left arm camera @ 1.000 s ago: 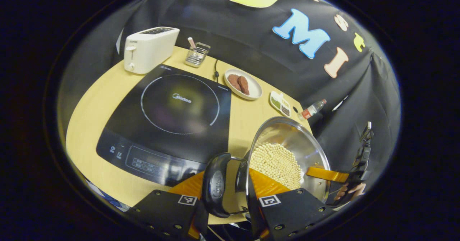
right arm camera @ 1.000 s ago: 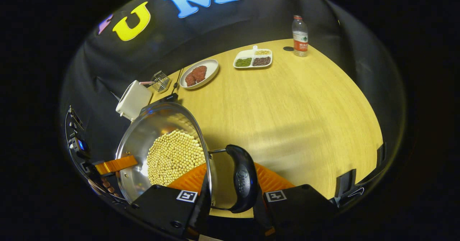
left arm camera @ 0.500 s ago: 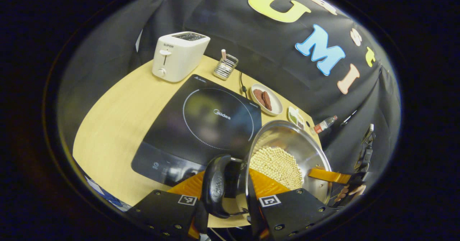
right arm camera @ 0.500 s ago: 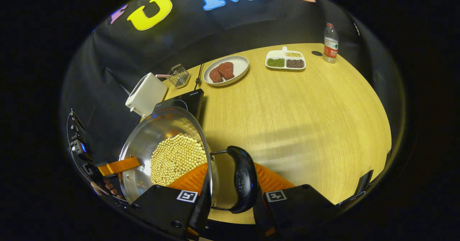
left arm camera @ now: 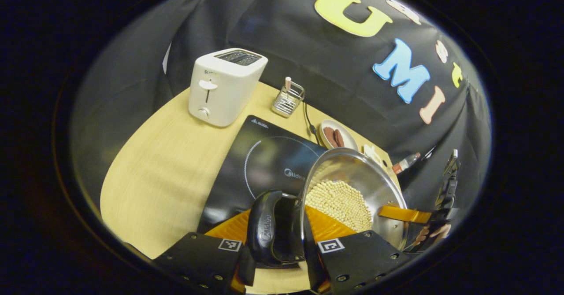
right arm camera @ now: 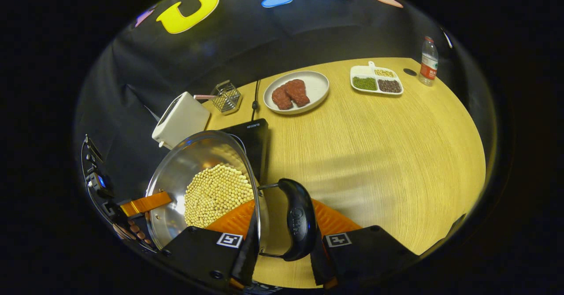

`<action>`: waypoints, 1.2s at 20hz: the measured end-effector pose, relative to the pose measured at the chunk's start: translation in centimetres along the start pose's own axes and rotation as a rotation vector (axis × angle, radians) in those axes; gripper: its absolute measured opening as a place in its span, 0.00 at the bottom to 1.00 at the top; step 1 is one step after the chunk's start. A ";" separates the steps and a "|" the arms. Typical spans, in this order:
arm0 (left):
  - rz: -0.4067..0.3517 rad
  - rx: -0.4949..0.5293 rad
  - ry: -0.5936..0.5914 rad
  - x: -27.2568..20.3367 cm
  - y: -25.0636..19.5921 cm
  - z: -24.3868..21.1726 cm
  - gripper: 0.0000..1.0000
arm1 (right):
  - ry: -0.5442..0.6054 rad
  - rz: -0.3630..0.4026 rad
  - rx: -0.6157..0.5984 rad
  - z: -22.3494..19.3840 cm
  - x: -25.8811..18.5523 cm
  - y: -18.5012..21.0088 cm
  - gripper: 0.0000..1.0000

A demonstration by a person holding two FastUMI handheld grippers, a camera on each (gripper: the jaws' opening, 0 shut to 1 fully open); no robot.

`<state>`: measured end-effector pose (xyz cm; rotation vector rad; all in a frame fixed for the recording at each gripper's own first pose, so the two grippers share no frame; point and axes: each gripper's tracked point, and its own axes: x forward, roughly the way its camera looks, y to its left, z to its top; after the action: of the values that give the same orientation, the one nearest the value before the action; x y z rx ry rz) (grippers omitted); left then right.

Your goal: First push the handle of the pot to place it horizontally, then grasp the pot with both hands and set it on the induction cooktop.

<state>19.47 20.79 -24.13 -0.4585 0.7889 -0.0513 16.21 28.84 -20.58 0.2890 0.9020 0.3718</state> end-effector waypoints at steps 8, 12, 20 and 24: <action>-0.002 0.032 -0.018 3.7 2.8 5.0 0.47 | -0.020 0.002 0.039 2.6 4.1 2.7 0.54; -0.001 0.052 -0.024 5.7 4.1 6.6 0.47 | -0.024 0.001 0.078 3.1 6.4 3.8 0.51; -0.020 0.088 -0.060 8.9 5.5 9.2 0.47 | -0.063 0.009 0.111 4.8 9.6 4.7 0.53; -0.039 0.088 -0.065 10.0 6.2 9.1 0.47 | -0.071 0.002 0.105 4.7 10.6 4.5 0.50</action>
<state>32.13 27.67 -27.84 -0.3904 0.7112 -0.1064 25.09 37.03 -23.53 0.3978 0.8532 0.3148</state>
